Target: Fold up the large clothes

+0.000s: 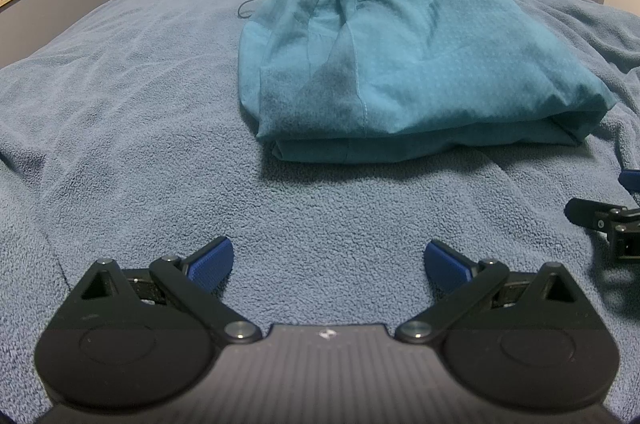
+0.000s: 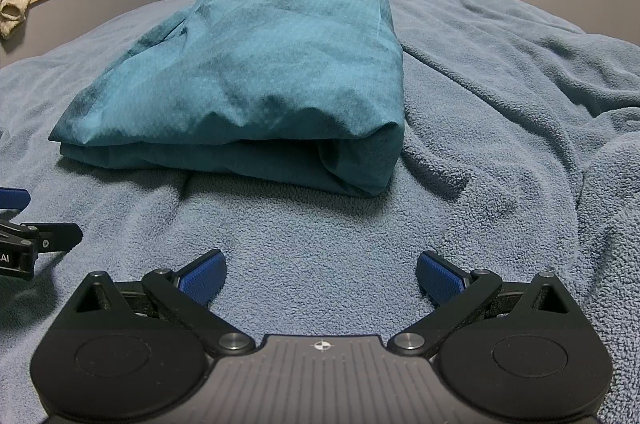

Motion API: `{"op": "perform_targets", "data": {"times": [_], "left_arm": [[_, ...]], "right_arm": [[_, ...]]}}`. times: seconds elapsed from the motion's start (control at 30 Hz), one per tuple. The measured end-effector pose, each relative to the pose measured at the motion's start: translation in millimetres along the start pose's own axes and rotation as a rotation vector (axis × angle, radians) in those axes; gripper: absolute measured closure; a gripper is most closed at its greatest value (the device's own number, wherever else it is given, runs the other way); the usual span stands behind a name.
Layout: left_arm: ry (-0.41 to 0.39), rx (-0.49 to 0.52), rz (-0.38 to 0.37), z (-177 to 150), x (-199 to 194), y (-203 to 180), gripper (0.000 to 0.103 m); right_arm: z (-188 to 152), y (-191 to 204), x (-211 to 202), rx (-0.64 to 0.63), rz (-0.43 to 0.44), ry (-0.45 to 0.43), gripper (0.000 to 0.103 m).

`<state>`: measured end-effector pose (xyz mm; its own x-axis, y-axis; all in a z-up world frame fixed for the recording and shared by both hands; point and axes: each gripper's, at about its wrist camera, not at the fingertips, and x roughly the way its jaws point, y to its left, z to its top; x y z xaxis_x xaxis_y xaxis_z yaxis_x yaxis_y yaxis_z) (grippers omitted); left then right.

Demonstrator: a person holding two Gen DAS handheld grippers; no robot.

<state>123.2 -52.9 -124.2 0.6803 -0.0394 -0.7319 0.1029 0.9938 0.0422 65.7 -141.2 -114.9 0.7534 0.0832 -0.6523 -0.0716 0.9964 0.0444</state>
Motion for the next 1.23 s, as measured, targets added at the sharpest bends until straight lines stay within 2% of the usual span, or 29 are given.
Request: {"op": "perform_targets", "data": {"times": [1.23], "left_arm": [[0.002, -0.008, -0.013, -2.0, 1.9, 0.4, 0.0]], "right_arm": [[-1.5, 0.4, -1.8, -0.001, -0.002, 0.003, 0.0]]}}
